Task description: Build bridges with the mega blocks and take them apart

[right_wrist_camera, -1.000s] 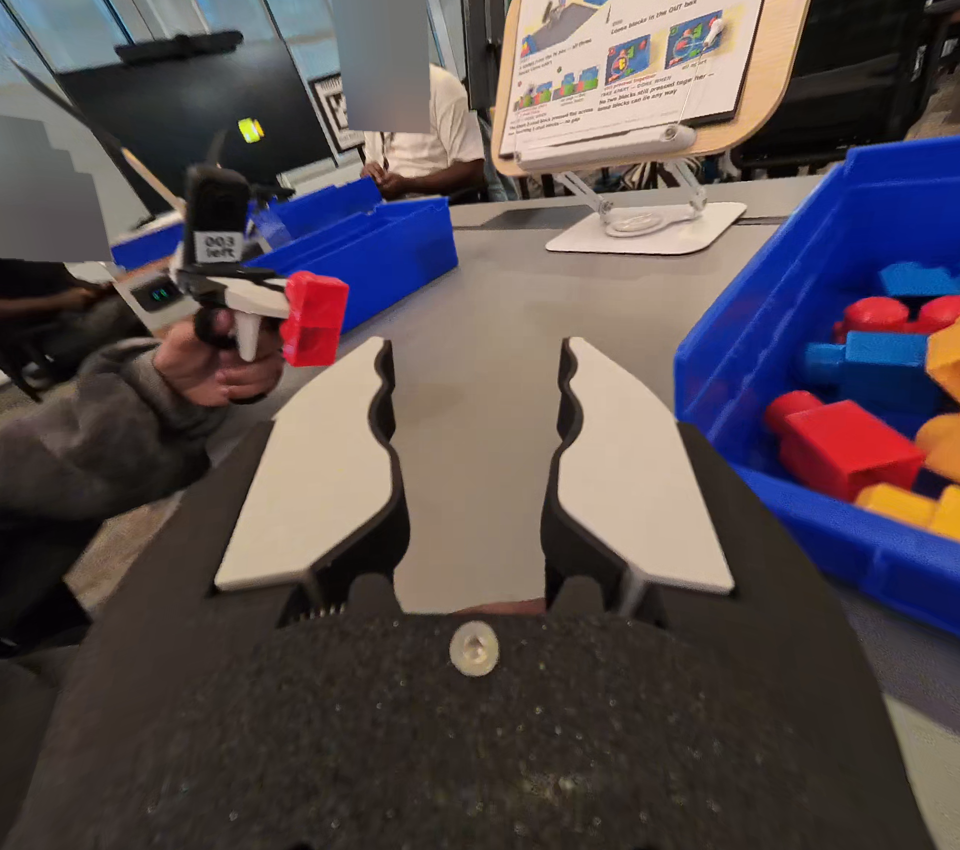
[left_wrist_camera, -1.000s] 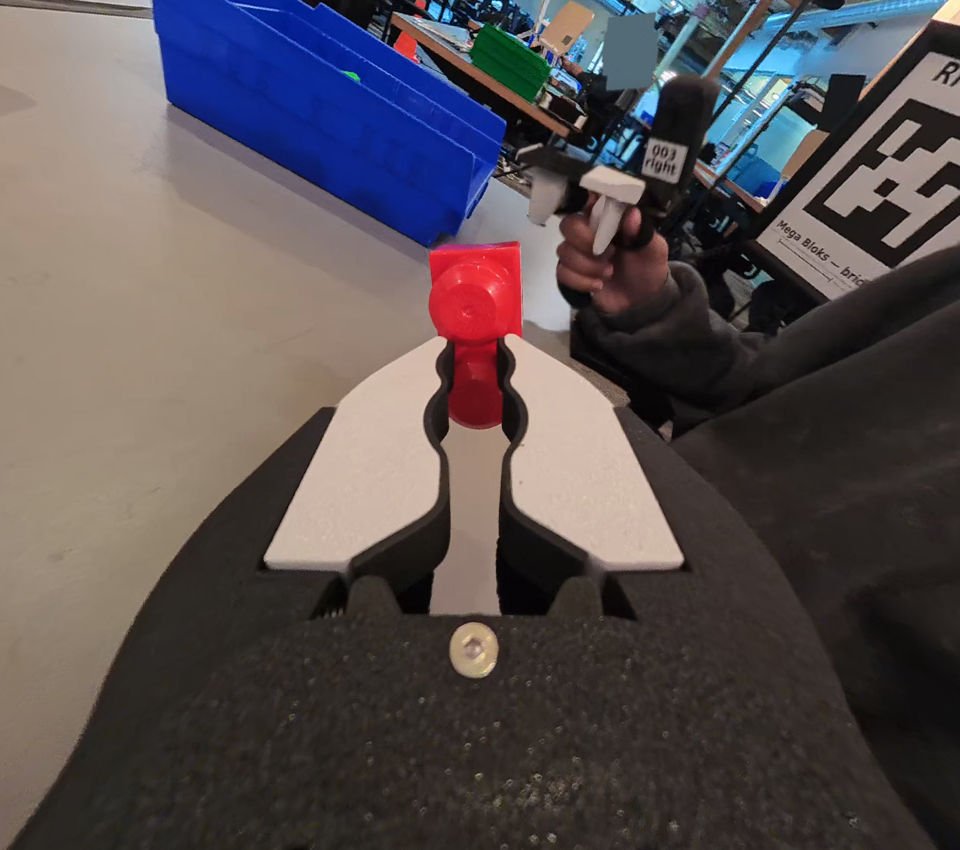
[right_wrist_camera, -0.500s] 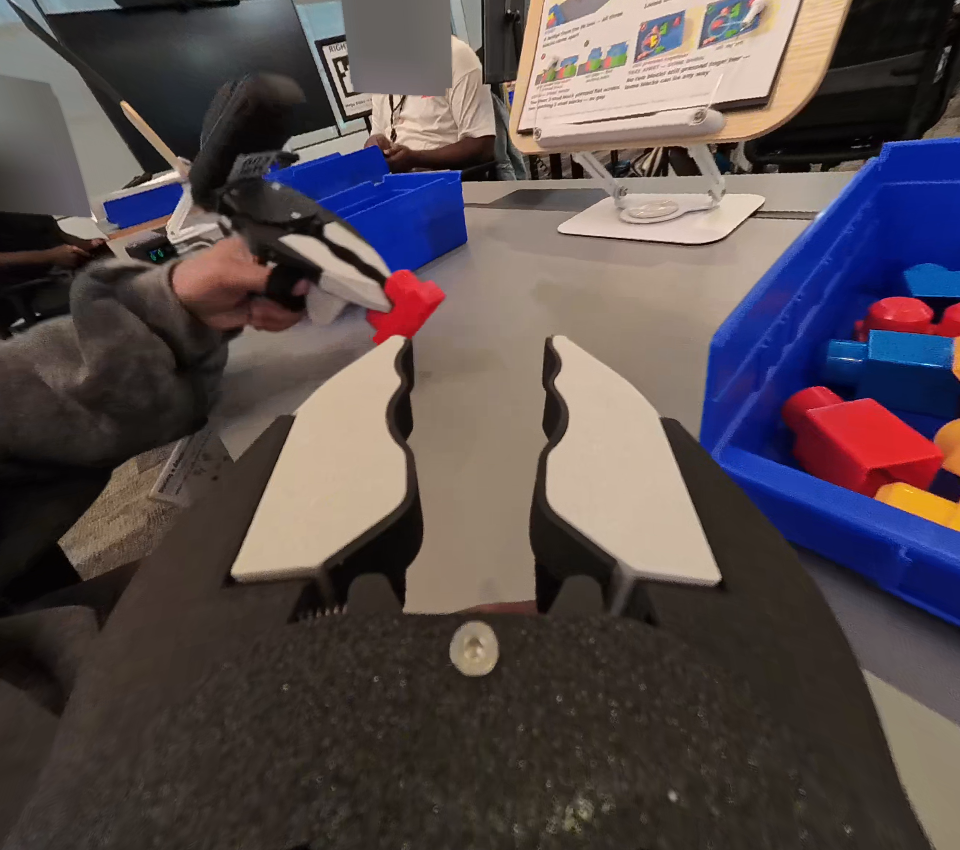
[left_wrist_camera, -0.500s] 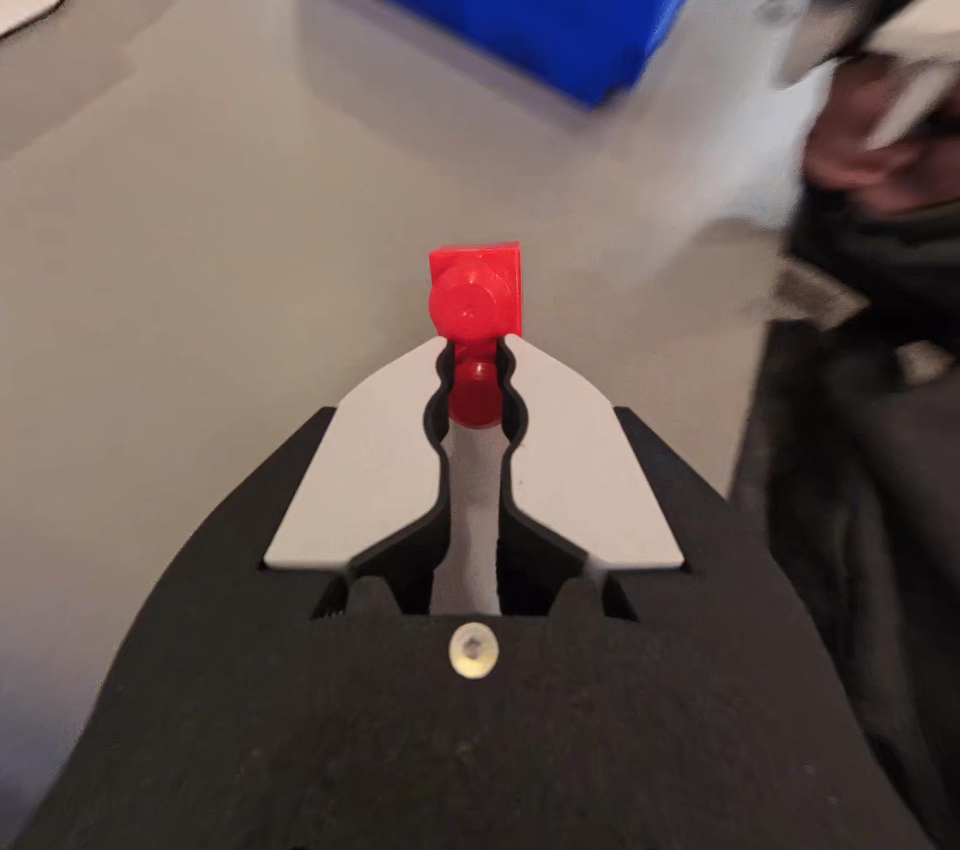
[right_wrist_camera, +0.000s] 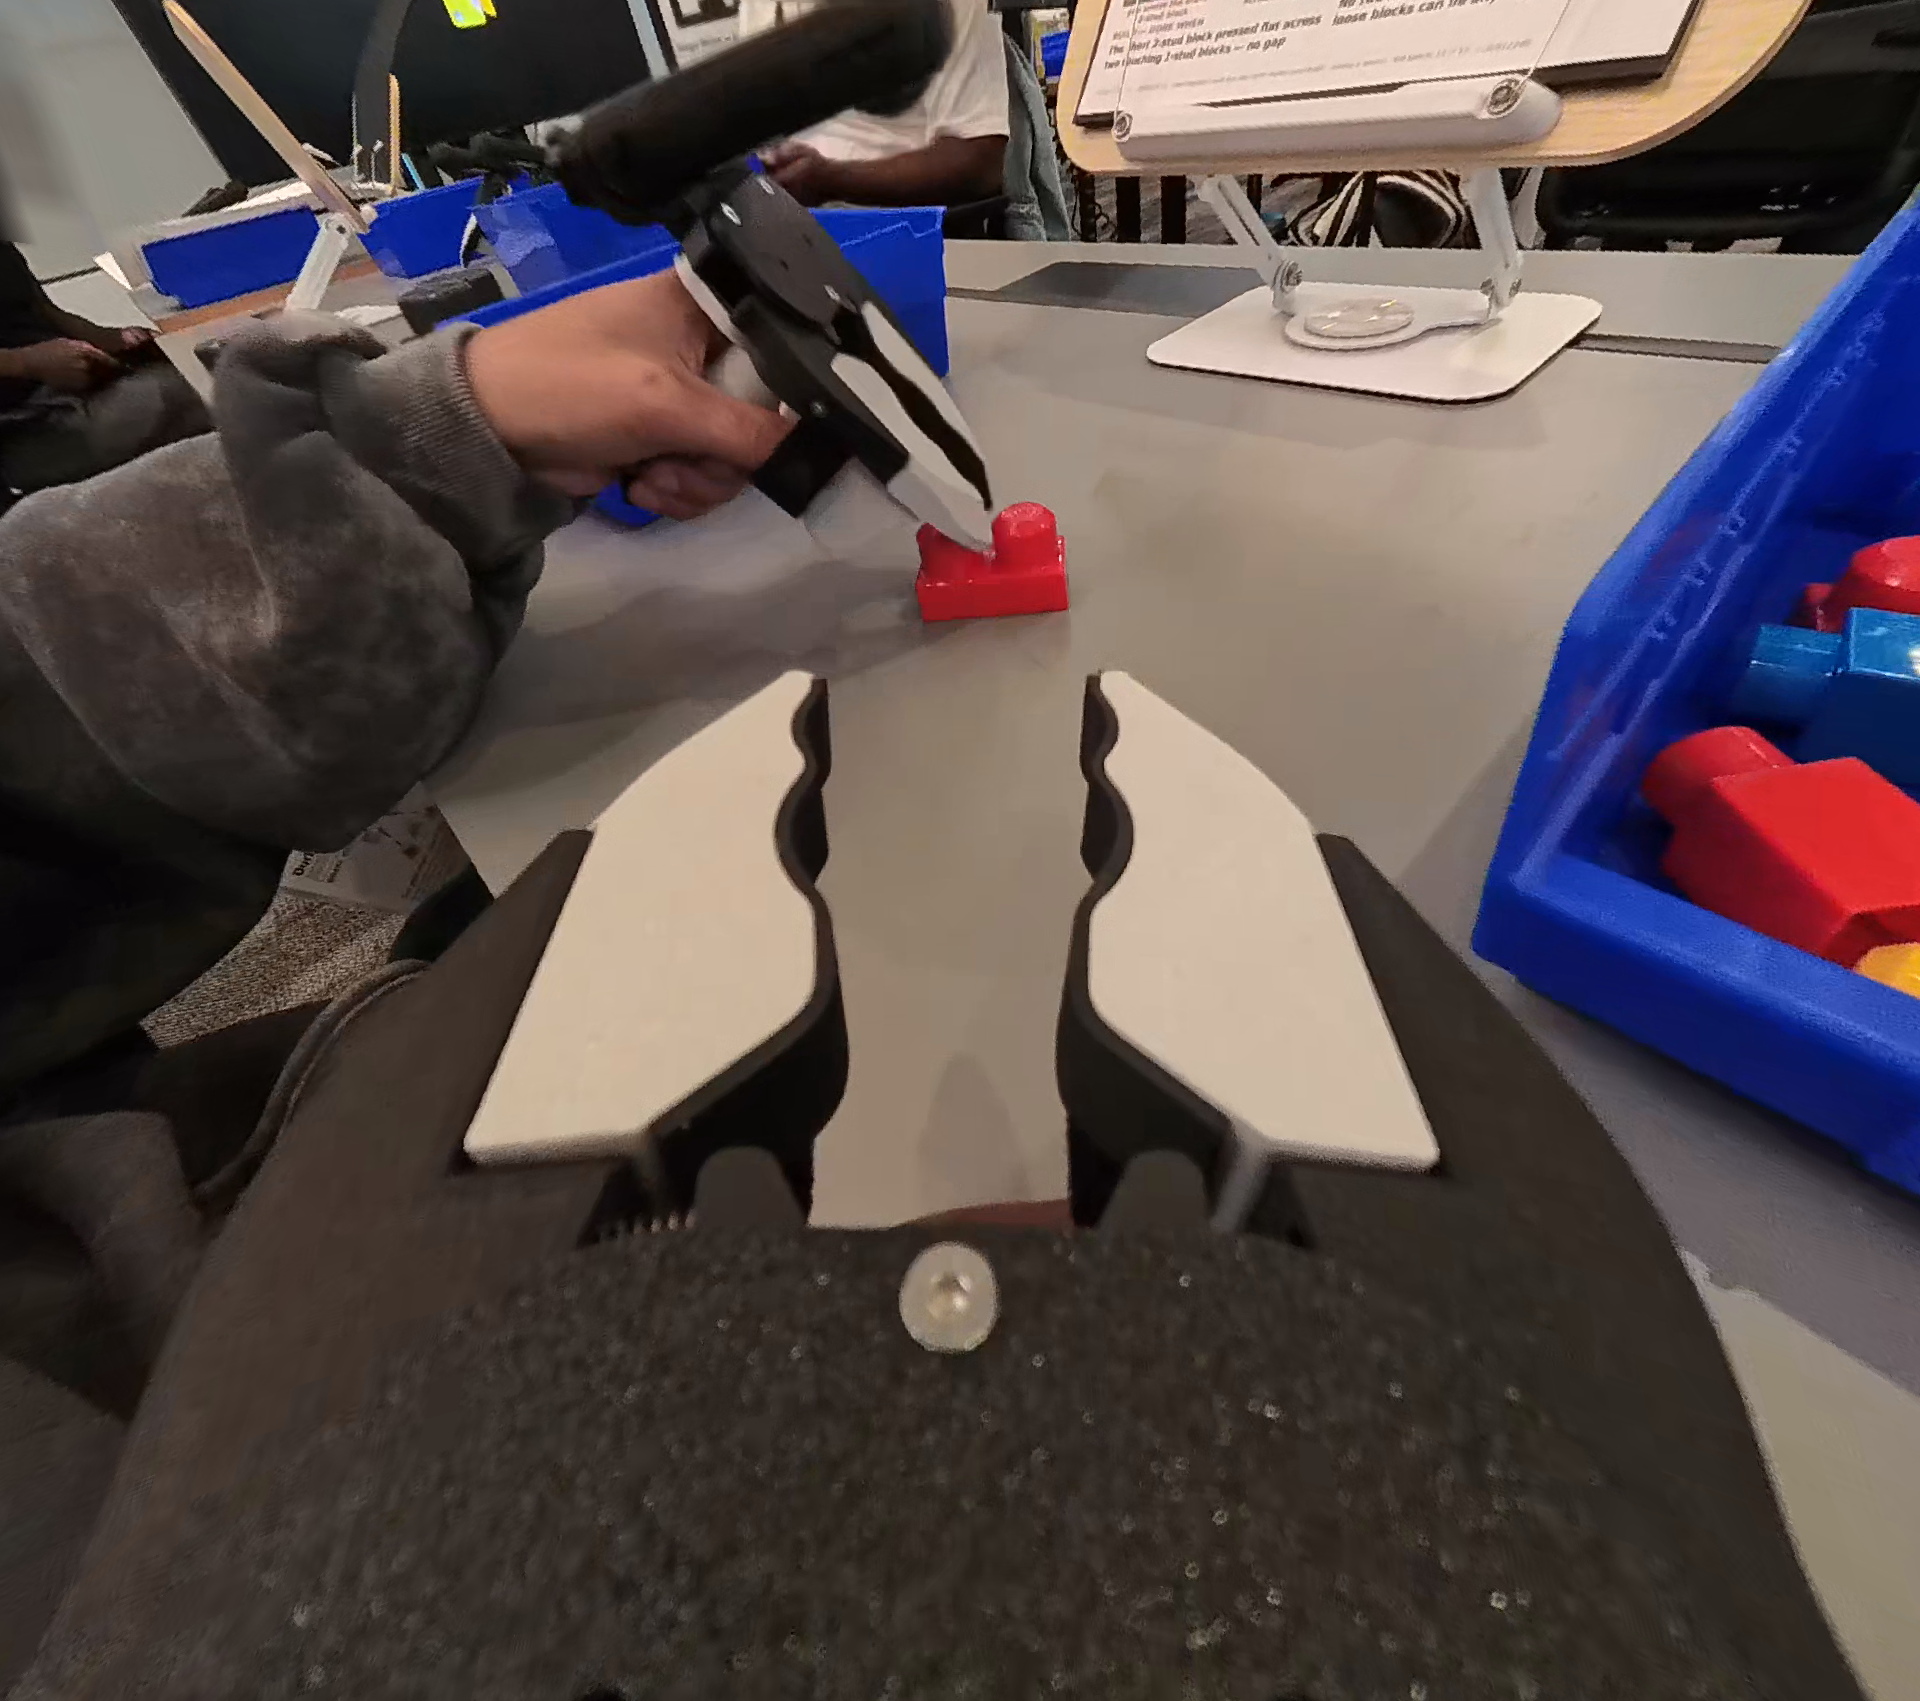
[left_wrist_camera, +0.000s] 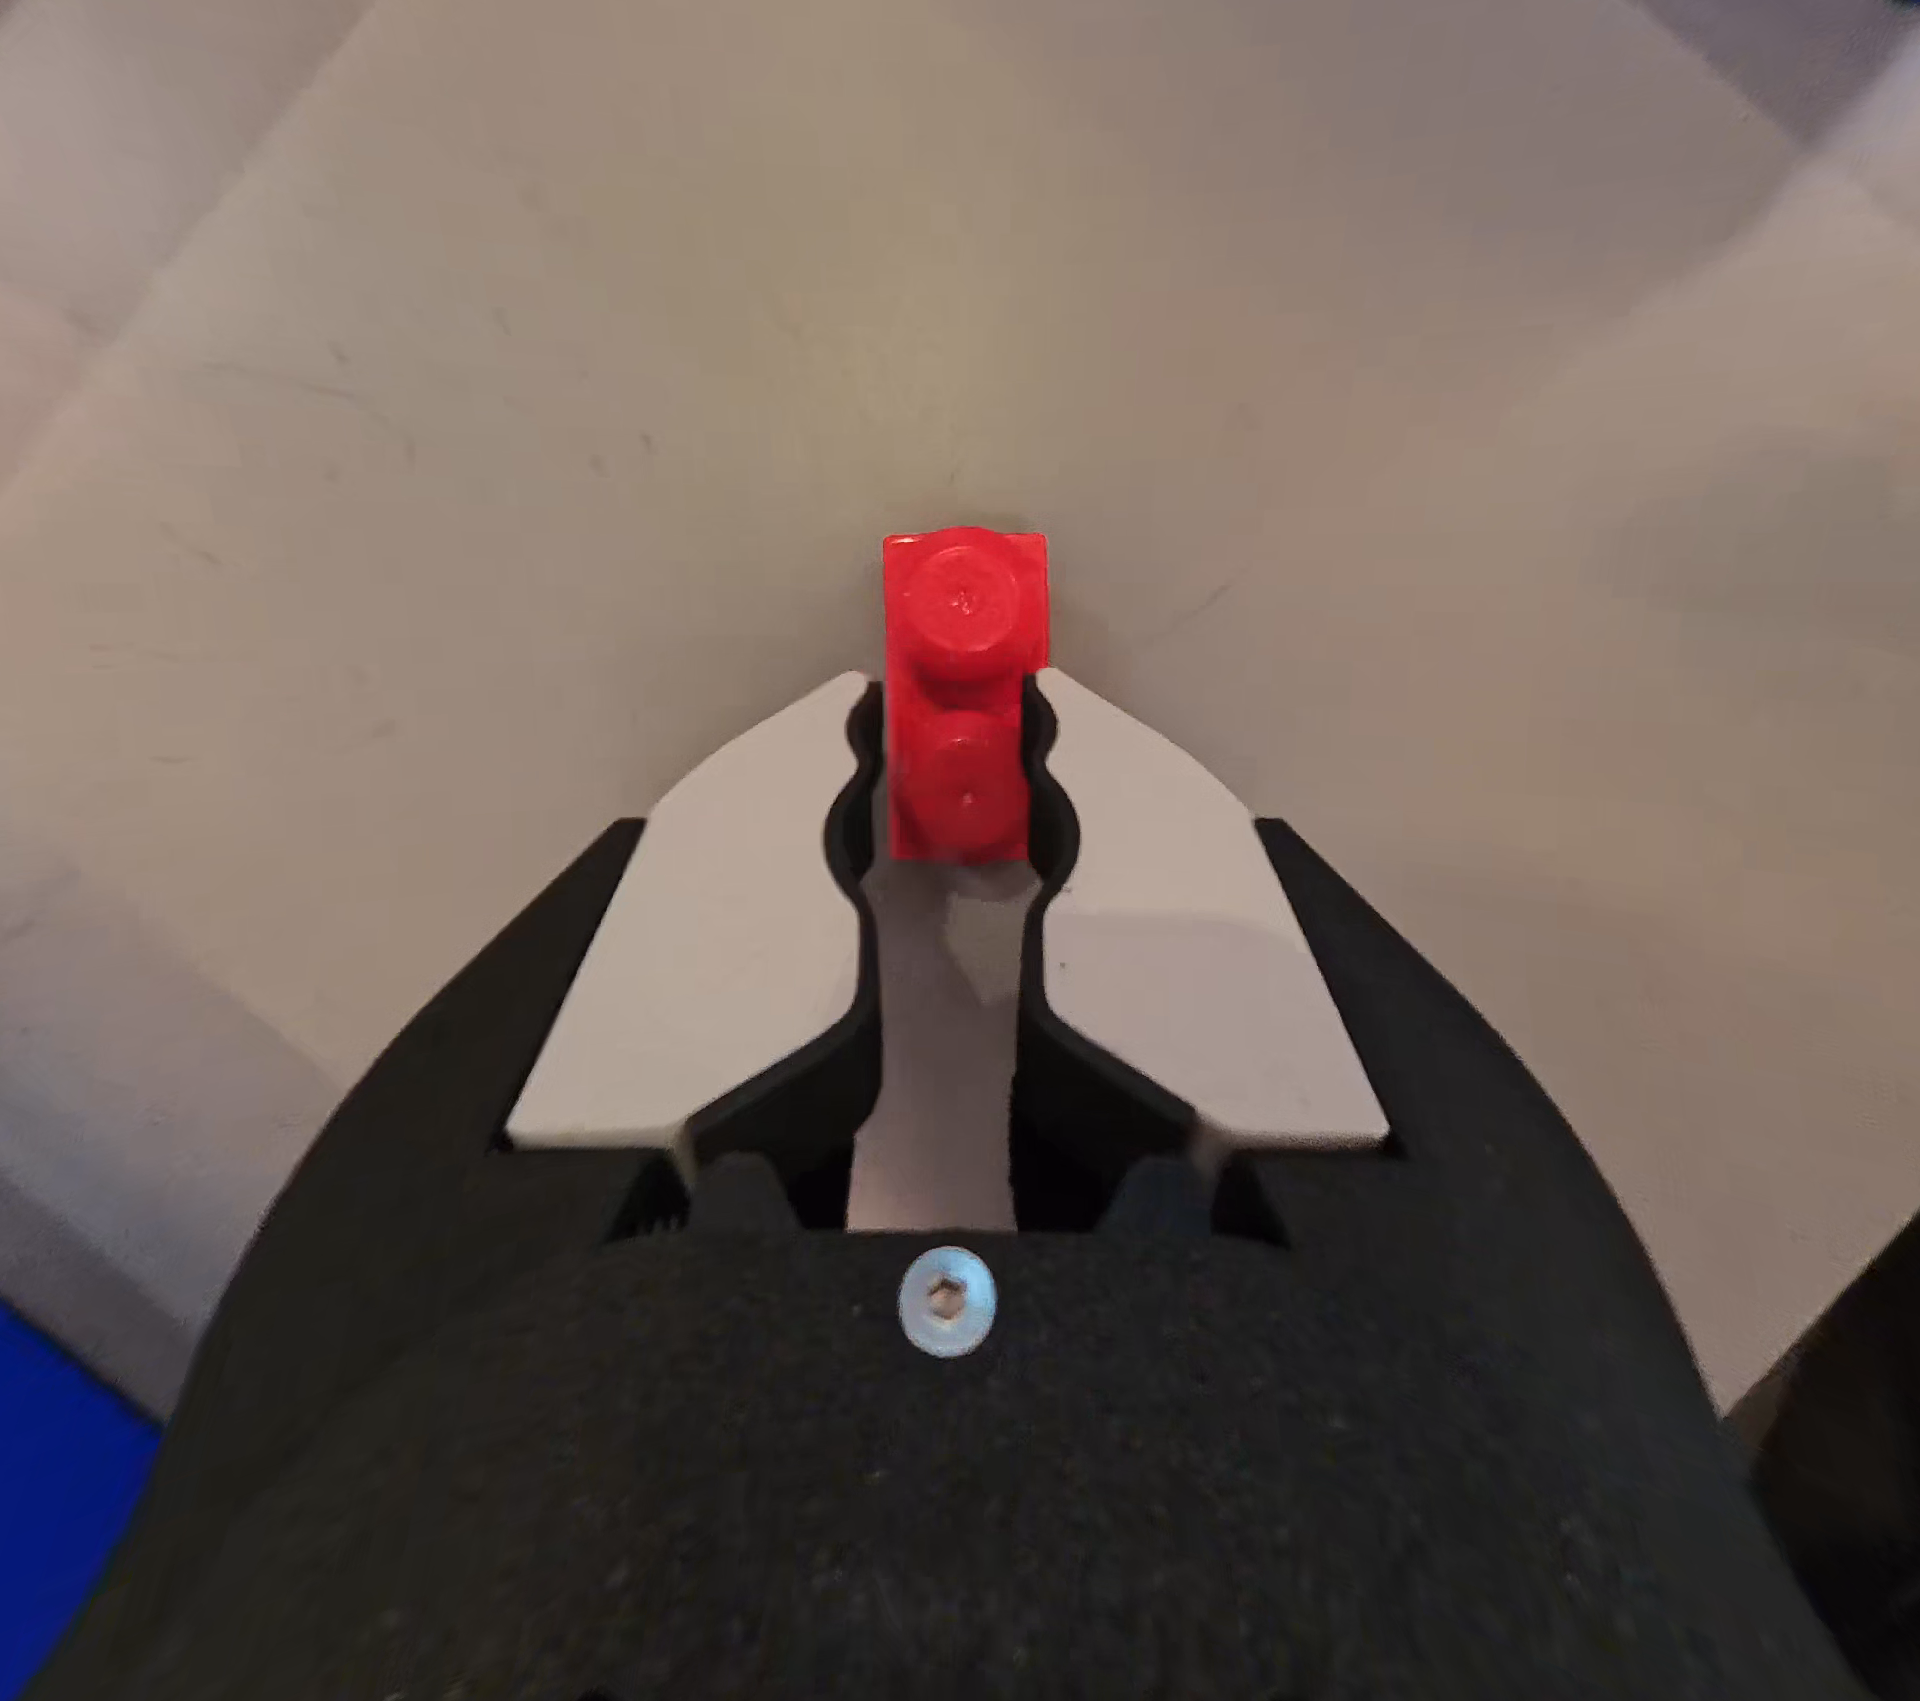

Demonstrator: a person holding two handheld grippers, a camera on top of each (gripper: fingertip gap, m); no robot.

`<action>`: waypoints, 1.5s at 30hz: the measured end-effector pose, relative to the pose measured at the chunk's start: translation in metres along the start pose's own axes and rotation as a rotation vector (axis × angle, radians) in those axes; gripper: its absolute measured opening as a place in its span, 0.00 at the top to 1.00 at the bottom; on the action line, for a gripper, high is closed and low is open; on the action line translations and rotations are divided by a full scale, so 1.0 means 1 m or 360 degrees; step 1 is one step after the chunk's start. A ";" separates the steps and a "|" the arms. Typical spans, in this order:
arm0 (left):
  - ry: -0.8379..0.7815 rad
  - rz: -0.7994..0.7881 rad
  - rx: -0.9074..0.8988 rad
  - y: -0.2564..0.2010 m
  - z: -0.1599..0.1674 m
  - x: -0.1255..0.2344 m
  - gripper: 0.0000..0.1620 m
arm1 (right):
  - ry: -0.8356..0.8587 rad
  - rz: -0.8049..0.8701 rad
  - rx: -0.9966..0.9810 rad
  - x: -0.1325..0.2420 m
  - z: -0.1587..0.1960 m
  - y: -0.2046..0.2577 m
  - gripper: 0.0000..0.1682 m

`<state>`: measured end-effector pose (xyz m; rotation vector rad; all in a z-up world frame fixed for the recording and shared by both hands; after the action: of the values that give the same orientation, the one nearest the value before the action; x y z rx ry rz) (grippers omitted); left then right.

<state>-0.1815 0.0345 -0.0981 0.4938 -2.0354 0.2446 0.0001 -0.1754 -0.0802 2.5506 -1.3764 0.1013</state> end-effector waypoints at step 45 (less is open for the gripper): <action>-0.0903 0.0255 0.0171 -0.056 0.122 0.080 0.76 | 0.0086 0.0766 0.0589 -0.095 -0.123 0.006 0.58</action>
<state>-0.2872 -0.0798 -0.0901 0.5055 -2.6314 0.3400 -0.0513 -0.0715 0.0231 2.3931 -2.0848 0.5496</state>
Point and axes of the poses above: each gripper's, where its closed fingertips meet, x back along the fingers, z out of its underside, y = z × x across the jaws, the point moved 8 cm from there along x, back along the fingers, and after that the axes turned 2 degrees about y, right-handed, at the moved point
